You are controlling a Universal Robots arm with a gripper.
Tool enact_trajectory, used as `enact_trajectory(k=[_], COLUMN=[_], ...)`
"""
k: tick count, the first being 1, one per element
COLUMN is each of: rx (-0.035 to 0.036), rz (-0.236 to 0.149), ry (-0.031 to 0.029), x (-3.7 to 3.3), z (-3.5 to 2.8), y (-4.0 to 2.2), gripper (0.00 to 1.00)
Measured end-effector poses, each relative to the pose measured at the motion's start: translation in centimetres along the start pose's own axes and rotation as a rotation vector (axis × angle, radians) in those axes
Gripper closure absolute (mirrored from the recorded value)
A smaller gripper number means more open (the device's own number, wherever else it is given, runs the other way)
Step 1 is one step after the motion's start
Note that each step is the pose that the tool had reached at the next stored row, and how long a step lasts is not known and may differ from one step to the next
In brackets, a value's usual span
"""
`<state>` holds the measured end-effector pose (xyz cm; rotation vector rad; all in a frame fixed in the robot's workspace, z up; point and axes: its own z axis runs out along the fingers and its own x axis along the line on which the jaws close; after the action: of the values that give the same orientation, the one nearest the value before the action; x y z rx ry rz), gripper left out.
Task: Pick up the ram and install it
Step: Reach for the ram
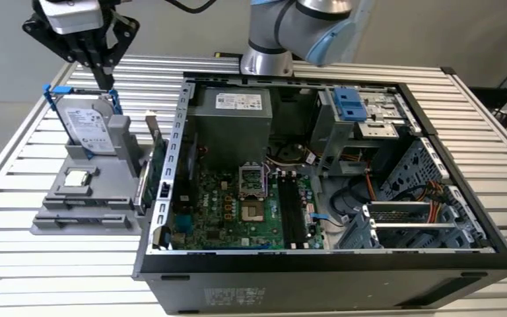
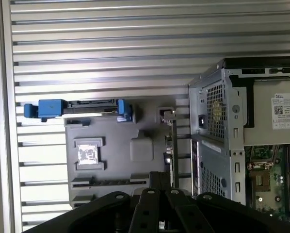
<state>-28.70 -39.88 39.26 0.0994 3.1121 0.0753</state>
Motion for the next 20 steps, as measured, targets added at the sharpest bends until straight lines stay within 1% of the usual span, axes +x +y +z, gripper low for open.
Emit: enact_trajectory(k=[5,10,12,14,20], rx=[0.0000,0.0000,0.0000,-0.0002,-0.0012], rz=[0.000,0.000,-0.001,-0.009,-0.050], ry=[0.0001,0.0001,0.0001,0.0004,0.0025], x=[2.28,4.17,4.81,5.18,5.78], z=[-0.06,-0.11,-0.13,-0.12,-0.10], y=[-0.14,-0.26,-0.30,-0.33,-0.37], gripper=[1.00,1.00,1.00,1.00,1.00])
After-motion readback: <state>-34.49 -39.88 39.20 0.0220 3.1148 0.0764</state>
